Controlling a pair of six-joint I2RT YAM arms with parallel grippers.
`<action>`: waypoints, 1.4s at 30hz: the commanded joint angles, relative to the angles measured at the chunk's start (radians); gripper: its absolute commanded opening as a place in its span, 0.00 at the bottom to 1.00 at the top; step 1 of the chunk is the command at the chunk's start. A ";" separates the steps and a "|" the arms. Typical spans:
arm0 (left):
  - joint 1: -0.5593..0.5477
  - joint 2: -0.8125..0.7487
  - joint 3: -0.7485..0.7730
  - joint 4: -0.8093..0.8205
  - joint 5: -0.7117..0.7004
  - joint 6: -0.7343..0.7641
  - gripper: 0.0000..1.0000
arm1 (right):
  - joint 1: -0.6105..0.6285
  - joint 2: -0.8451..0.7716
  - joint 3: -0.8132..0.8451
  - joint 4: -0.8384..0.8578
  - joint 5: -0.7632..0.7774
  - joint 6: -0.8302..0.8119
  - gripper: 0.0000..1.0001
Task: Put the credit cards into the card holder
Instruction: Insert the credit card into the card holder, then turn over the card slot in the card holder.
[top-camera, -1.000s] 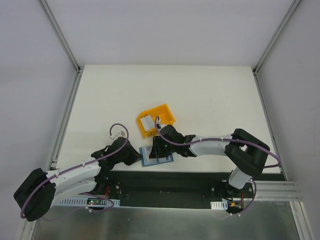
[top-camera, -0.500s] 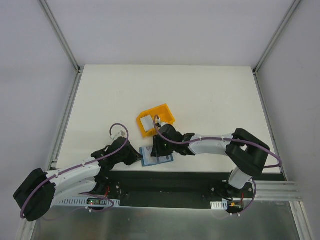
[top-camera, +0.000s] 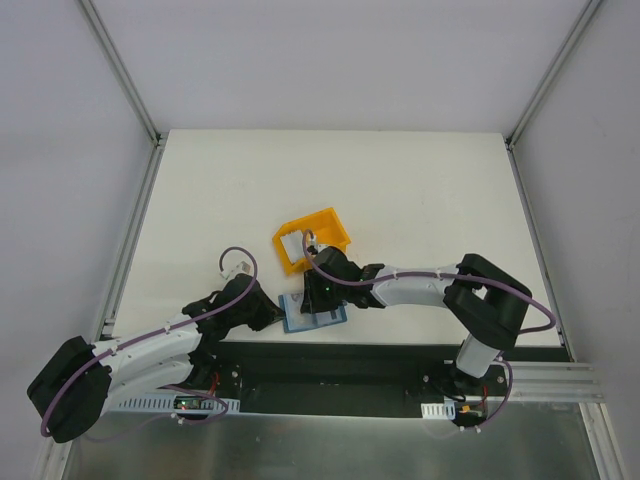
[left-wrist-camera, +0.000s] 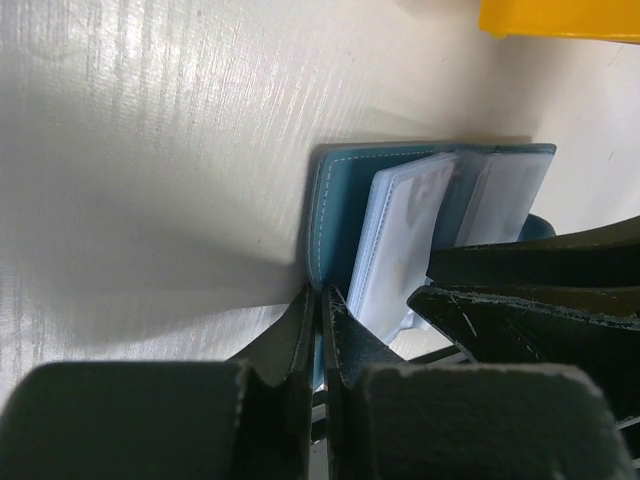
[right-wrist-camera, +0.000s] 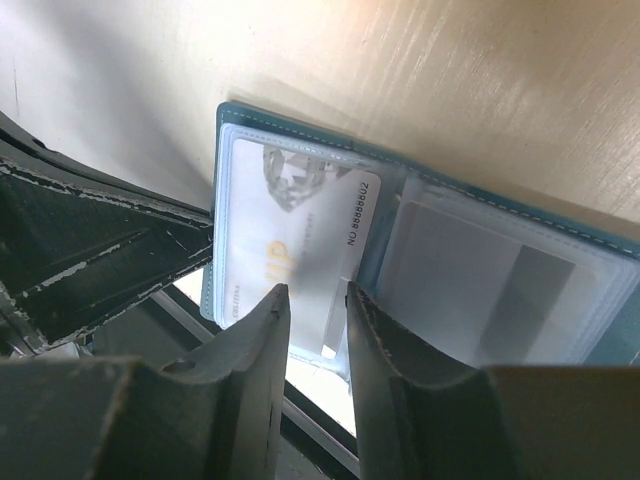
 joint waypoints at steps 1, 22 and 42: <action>0.009 0.020 -0.007 -0.077 -0.005 0.025 0.00 | 0.019 -0.017 0.029 0.057 -0.061 0.003 0.30; 0.009 0.001 -0.013 -0.079 -0.006 0.032 0.00 | -0.041 -0.230 -0.069 -0.302 0.304 -0.049 0.37; 0.009 -0.011 0.030 -0.080 0.003 0.096 0.00 | -0.145 -0.298 -0.097 -0.324 0.226 -0.072 0.36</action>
